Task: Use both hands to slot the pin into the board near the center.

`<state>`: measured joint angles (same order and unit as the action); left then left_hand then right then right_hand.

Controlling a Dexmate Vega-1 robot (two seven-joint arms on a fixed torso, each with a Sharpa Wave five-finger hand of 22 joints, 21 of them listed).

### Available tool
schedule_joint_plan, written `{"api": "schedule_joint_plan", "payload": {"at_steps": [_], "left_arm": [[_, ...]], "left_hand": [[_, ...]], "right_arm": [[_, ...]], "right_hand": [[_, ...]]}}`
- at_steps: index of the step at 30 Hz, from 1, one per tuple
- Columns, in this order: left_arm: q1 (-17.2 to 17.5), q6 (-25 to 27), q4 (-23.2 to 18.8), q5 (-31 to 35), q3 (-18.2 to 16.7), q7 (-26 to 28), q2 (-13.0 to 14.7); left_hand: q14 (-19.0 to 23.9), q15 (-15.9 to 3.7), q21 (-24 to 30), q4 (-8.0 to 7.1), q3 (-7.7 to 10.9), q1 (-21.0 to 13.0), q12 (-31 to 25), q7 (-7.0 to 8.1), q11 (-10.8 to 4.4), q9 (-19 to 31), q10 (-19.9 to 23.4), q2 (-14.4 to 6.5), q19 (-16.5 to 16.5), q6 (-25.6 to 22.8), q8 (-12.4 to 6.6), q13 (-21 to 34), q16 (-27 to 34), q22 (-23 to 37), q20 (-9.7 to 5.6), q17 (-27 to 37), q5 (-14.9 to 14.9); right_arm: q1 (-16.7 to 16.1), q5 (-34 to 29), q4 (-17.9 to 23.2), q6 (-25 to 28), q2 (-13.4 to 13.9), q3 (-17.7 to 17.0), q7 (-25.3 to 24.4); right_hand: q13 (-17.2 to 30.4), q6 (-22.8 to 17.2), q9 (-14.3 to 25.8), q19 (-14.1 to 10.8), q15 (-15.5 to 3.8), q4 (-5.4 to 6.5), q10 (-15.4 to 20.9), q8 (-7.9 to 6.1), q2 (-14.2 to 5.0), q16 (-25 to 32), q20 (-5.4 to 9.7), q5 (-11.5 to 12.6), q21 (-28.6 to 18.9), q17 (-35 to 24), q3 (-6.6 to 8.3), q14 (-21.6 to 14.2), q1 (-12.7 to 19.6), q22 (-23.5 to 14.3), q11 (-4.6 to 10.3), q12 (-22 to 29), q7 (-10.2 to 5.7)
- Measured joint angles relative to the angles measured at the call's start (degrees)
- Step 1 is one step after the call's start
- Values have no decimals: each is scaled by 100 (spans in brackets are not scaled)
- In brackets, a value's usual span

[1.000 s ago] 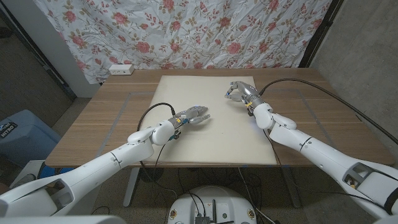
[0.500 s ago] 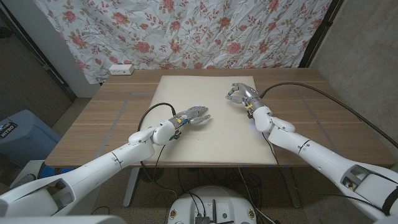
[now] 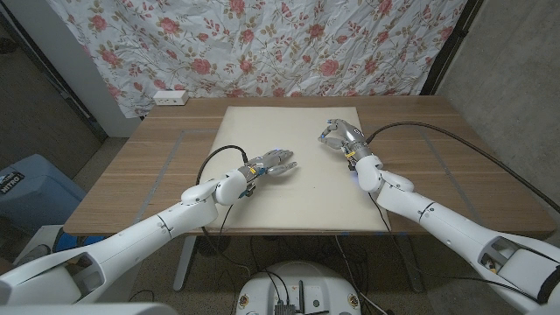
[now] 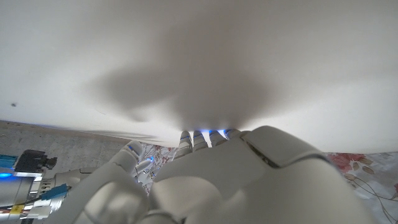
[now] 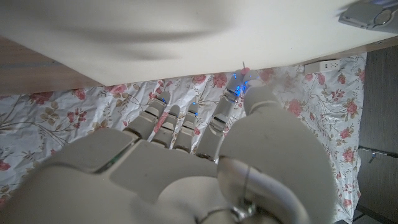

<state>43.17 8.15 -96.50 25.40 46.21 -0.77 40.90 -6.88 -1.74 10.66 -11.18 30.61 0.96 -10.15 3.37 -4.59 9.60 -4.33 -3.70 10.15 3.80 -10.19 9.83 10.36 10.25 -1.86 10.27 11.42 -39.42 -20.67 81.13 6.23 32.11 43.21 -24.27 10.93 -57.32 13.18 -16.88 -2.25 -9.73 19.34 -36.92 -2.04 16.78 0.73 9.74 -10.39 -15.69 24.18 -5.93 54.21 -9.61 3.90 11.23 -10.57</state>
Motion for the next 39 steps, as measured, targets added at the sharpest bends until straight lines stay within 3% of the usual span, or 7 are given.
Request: {"api": "schedule_joint_plan", "payload": {"at_steps": [39], "left_arm": [[53,-20,-55,86,-29,-24,57]], "left_hand": [[0,0,46,16,-16,0,0,0,52,0,-10,0,10,0,-22,-1,-16,-26,-10,-25,0]], "right_arm": [[5,-79,-217,185,-93,152,-189]], "right_hand": [[1,-11,-1,-72,0,23,50,0,-32,1,9,-6,-26,-1,-24,-43,32,0,7,1,11]]}}
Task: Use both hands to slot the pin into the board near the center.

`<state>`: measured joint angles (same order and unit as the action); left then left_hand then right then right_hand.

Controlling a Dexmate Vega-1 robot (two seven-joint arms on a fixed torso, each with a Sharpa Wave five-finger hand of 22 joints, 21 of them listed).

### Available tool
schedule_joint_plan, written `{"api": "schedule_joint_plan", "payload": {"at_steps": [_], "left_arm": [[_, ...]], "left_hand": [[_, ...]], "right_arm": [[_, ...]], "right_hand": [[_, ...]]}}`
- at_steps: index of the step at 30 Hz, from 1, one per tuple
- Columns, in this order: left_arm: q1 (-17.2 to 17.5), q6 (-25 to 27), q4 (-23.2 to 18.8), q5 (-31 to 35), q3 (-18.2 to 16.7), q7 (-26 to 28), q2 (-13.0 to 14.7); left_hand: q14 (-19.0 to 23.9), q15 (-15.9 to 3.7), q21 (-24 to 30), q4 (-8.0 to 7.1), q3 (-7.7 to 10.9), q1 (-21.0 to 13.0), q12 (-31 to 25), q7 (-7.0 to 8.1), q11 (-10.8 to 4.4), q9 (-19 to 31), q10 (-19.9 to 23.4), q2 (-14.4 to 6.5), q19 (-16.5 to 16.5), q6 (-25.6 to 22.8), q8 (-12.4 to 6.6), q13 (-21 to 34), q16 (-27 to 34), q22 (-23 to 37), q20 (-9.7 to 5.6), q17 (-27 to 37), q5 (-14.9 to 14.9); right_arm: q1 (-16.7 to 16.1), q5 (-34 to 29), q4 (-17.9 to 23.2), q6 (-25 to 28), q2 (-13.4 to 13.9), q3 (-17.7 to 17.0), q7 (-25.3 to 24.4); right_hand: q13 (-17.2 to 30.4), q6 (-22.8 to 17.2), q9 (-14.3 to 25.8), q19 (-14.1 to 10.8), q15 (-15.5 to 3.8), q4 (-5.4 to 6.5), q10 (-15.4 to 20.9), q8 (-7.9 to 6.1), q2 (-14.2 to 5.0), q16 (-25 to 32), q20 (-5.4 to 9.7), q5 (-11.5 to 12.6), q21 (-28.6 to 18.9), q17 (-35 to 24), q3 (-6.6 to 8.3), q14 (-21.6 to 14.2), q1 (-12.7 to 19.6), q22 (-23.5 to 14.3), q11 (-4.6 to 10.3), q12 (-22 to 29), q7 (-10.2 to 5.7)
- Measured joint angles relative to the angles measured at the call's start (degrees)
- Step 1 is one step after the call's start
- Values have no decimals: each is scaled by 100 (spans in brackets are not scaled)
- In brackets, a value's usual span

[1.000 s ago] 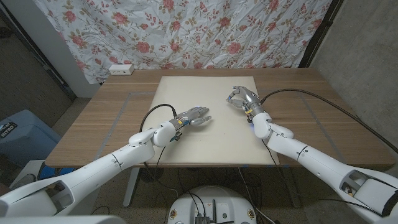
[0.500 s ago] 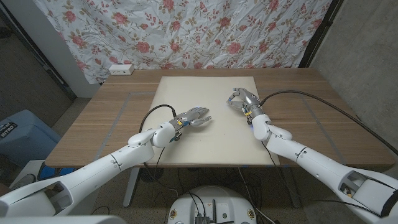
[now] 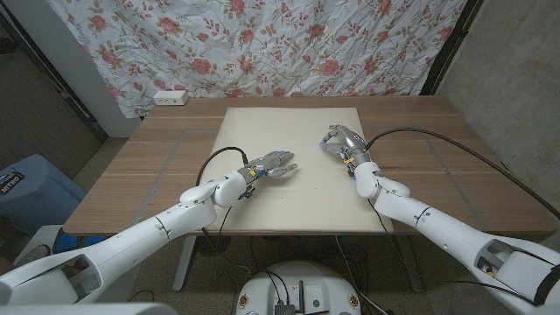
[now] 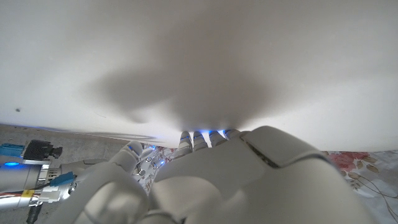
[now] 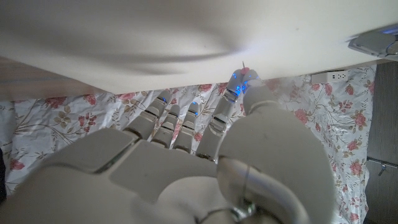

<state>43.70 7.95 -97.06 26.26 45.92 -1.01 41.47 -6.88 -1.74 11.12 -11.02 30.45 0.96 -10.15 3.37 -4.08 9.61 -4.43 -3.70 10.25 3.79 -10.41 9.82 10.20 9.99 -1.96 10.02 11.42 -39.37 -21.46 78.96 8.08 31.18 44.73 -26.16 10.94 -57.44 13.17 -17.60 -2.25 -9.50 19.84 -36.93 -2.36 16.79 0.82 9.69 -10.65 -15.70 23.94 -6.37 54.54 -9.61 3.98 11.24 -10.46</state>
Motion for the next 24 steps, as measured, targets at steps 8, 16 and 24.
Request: {"api": "schedule_joint_plan", "payload": {"at_steps": [8,16,24], "left_arm": [[-15,33,-5,2,0,-56,4],[-33,42,4,-1,2,-91,5],[-49,45,20,-16,4,-116,8]], "left_hand": [[0,0,0,0,0,0,0,-22,0,0,0,0,7,-22,0,-1,0,3,-7,0,0],[0,0,-1,0,0,0,0,0,26,0,27,0,-13,-44,0,-3,-1,3,13,-1,0],[0,0,-2,0,0,0,0,0,31,0,32,0,-13,-43,0,-6,-1,3,13,-1,0]], "right_arm": [[32,7,-65,3,-13,34,0],[53,11,-109,15,-18,66,14],[72,2,-143,23,-18,104,32]], "right_hand": [[0,1,-2,-62,10,0,13,1,1,0,-21,-1,-18,0,0,-53,-1,0,13,0,-1],[0,1,-1,-62,-10,0,12,-23,1,0,-21,7,-18,-1,0,-73,-1,0,12,0,-1],[0,1,0,-62,-10,0,12,-23,2,0,-21,7,-18,-1,0,-72,-1,0,12,0,-1]]}}
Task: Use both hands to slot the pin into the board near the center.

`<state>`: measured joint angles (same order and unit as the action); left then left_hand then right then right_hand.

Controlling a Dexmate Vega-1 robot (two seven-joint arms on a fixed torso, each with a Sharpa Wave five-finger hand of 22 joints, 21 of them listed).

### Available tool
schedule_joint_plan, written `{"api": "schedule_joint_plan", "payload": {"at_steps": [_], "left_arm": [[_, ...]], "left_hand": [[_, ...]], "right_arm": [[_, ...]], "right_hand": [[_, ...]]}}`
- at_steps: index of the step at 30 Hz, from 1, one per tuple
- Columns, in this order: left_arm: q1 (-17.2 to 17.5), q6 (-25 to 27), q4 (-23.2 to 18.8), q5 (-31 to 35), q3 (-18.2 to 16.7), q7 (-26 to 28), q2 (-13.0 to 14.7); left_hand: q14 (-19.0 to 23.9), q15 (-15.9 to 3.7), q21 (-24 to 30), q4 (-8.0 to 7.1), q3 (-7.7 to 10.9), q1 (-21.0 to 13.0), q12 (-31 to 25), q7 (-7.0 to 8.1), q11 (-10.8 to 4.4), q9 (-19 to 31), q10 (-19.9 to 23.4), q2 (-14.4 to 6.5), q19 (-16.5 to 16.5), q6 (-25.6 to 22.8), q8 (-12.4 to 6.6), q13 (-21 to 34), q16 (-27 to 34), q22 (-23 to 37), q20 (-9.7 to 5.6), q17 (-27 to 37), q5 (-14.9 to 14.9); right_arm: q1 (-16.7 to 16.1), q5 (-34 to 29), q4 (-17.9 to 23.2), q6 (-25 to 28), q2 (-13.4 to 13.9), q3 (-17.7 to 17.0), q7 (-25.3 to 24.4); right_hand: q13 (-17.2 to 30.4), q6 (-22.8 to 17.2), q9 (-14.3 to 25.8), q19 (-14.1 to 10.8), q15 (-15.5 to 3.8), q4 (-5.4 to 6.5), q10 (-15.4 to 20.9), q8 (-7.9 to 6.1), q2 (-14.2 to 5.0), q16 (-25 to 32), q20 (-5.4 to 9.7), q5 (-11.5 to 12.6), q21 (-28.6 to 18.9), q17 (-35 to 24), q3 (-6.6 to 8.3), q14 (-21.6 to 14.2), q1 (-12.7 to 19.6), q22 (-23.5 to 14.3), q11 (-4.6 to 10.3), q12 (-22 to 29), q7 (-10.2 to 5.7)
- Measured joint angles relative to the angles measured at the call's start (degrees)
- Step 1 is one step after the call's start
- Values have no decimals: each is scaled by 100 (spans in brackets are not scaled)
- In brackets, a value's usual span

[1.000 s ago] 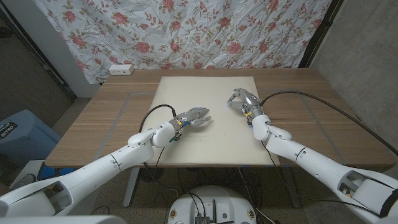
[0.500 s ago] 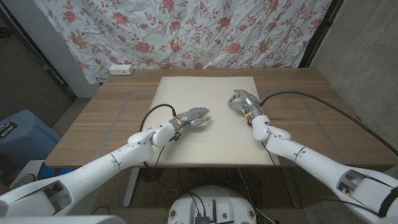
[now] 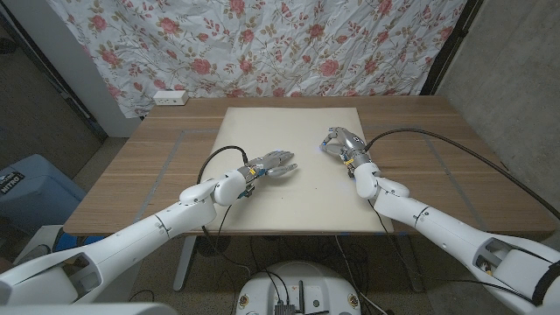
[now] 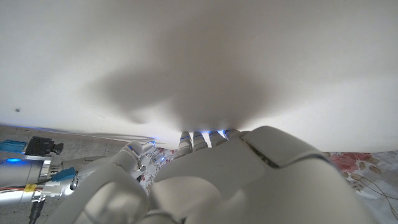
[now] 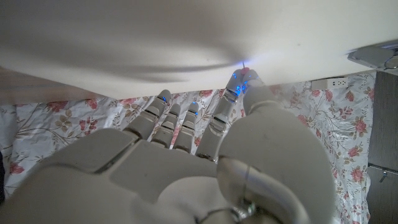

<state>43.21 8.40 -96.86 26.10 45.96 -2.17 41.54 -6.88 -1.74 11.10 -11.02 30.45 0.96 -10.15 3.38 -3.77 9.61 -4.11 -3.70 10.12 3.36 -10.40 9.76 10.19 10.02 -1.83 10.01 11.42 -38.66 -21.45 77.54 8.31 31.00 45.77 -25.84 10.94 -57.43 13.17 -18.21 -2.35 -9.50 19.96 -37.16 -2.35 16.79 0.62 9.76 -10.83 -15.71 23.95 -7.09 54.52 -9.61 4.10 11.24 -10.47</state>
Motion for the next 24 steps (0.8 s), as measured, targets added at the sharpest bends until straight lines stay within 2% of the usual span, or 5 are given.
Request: {"api": "schedule_joint_plan", "payload": {"at_steps": [7,15,19,24], "left_arm": [[-10,0,9,-16,1,-13,1],[-29,-10,33,-37,5,-34,-4],[-37,-18,46,-49,6,-37,-5],[-54,-44,80,-63,6,-42,-6]], "left_hand": [[0,0,-1,0,0,0,0,-31,0,0,0,0,1,-31,0,-1,0,-1,-1,-1,16],[0,0,-4,0,0,0,0,0,0,-1,0,0,1,-62,1,-2,0,-3,-1,-2,32],[2,-2,-14,0,0,0,-28,0,-1,-1,0,0,1,-62,-21,-2,23,-4,-2,-2,32],[22,-22,-16,0,0,0,-28,0,-1,-1,0,0,2,-61,-20,-2,24,-5,-2,-2,32]], "right_arm": [[17,-26,-19,2,3,30,9],[25,-62,-36,10,9,54,12],[26,-67,-38,19,10,57,12],[25,-75,-38,44,20,59,13]], "right_hand": [[0,0,1,0,0,0,0,0,0,45,0,0,0,-14,0,0,0,0,0,0,0],[0,0,2,0,0,24,0,1,1,45,0,-1,0,-14,-24,0,0,0,0,0,0],[0,0,2,-41,0,24,0,2,1,45,41,-2,0,-14,-24,1,-1,0,0,0,0],[0,0,3,-82,0,24,0,12,1,45,0,-2,0,-14,-24,1,-1,0,0,0,0]]}}
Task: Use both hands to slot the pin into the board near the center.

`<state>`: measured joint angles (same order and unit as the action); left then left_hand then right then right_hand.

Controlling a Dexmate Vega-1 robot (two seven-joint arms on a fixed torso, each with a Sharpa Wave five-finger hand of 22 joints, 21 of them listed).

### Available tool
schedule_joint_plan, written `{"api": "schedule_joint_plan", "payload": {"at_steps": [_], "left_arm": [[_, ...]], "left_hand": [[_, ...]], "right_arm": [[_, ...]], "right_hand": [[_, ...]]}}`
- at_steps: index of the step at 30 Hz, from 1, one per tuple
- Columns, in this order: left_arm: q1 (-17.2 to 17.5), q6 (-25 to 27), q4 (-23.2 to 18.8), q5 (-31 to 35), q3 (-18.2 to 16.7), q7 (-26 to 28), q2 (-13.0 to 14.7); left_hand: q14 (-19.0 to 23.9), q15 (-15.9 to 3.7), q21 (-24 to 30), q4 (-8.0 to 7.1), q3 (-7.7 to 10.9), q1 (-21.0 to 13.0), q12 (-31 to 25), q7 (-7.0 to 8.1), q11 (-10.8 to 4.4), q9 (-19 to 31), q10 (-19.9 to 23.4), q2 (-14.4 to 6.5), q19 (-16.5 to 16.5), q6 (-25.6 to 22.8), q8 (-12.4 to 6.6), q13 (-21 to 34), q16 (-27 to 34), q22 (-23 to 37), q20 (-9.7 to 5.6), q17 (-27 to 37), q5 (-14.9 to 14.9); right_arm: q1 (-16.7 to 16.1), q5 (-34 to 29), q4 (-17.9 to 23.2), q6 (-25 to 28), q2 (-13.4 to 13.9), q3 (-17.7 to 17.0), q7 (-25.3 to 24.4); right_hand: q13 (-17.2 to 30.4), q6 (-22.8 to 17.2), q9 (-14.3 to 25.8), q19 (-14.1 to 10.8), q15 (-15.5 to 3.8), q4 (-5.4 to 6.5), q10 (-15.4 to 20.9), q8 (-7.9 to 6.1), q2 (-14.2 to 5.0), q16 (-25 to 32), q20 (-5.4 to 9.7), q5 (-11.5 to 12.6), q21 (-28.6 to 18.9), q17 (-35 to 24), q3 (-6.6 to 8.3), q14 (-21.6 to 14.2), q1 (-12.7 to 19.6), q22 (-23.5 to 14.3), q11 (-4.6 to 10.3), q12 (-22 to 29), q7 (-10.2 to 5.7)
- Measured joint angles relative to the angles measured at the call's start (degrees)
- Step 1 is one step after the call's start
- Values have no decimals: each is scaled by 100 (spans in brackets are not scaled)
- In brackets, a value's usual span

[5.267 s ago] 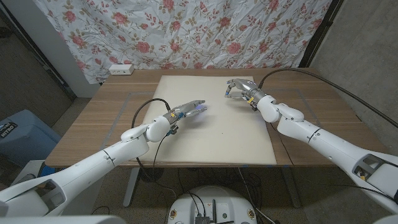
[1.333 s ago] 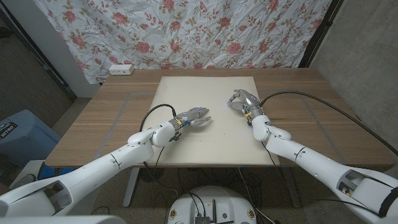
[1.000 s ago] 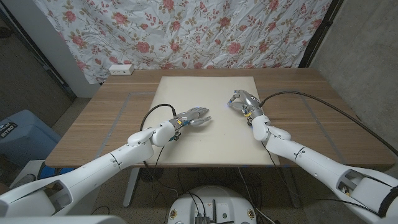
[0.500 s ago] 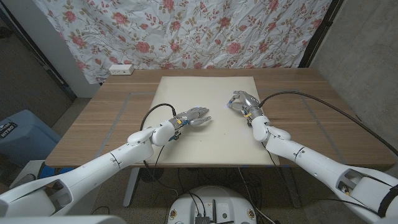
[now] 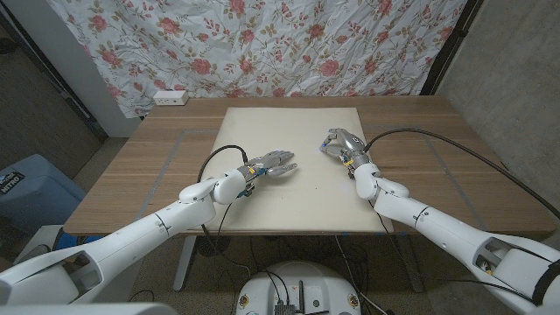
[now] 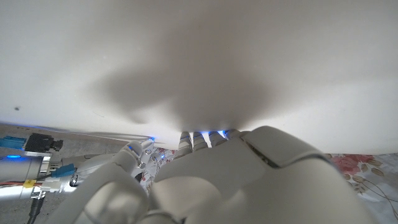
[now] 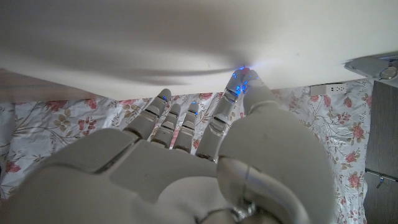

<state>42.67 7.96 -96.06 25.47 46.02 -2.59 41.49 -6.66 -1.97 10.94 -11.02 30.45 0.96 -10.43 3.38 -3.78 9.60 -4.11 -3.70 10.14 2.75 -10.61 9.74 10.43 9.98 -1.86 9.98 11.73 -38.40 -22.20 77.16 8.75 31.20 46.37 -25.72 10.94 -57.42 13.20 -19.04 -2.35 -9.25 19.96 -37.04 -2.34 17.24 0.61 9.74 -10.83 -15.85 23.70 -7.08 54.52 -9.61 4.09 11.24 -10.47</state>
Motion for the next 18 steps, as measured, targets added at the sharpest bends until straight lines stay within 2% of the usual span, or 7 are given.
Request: {"api": "schedule_joint_plan", "payload": {"at_steps": [18], "left_arm": [[-7,-18,3,-15,2,-26,4]], "left_hand": [[-1,1,-7,0,0,0,0,0,0,6,0,0,10,1,1,-2,-1,5,-9,3,0]], "right_arm": [[-38,-21,36,53,60,1,26]], "right_hand": [[0,1,0,1,0,-24,31,-12,0,0,0,-4,0,1,-24,0,0,0,-31,0,-1]]}}
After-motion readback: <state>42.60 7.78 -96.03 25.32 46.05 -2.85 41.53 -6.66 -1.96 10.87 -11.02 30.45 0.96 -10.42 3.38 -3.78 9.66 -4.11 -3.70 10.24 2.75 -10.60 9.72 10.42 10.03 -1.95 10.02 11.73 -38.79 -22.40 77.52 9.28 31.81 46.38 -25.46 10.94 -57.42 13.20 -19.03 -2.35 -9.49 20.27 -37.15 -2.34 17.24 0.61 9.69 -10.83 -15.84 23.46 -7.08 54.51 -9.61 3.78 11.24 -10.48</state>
